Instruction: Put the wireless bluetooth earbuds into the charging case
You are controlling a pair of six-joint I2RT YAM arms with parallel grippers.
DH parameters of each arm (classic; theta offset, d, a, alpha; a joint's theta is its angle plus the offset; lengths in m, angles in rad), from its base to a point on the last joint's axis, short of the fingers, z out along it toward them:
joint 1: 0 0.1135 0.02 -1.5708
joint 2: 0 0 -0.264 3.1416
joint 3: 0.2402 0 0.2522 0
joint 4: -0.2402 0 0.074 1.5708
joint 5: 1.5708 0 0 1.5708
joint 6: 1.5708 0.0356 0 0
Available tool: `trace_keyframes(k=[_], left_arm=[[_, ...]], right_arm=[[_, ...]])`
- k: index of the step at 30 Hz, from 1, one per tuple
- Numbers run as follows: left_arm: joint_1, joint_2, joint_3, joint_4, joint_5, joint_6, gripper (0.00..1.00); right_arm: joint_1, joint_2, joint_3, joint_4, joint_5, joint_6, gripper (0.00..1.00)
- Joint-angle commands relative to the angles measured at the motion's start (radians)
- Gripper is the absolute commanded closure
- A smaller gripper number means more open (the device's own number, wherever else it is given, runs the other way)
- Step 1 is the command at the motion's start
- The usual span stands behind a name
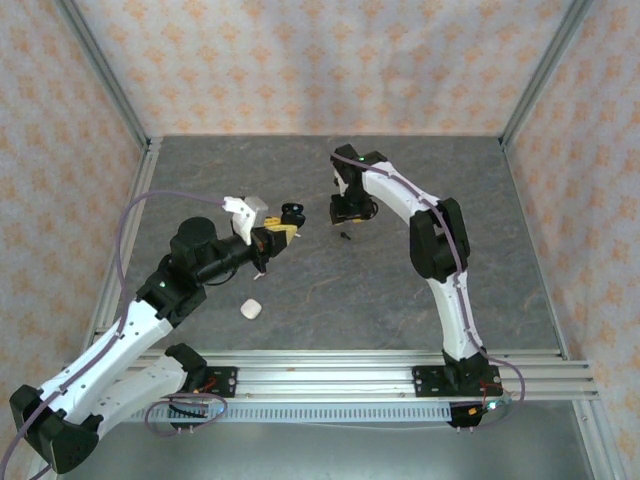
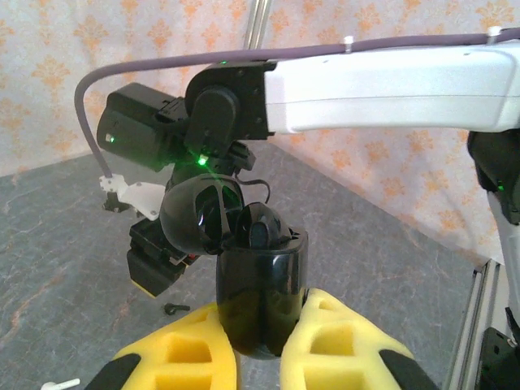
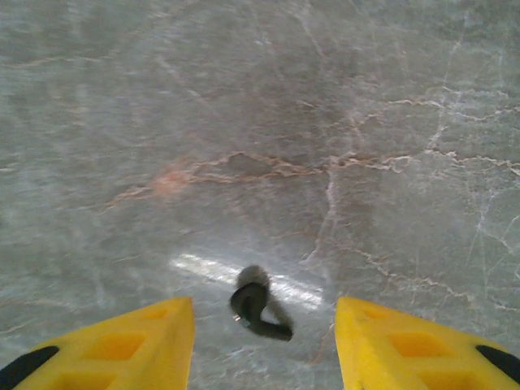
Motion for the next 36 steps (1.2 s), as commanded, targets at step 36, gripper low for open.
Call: trace_keyframes(k=[36], left_arm=[[-0.007, -0.141, -0.050, 0.004, -0.090, 0.002, 1.00]], right_arm=[[0.008, -0.171, -0.265, 0.145, -0.152, 0.379, 0.54]])
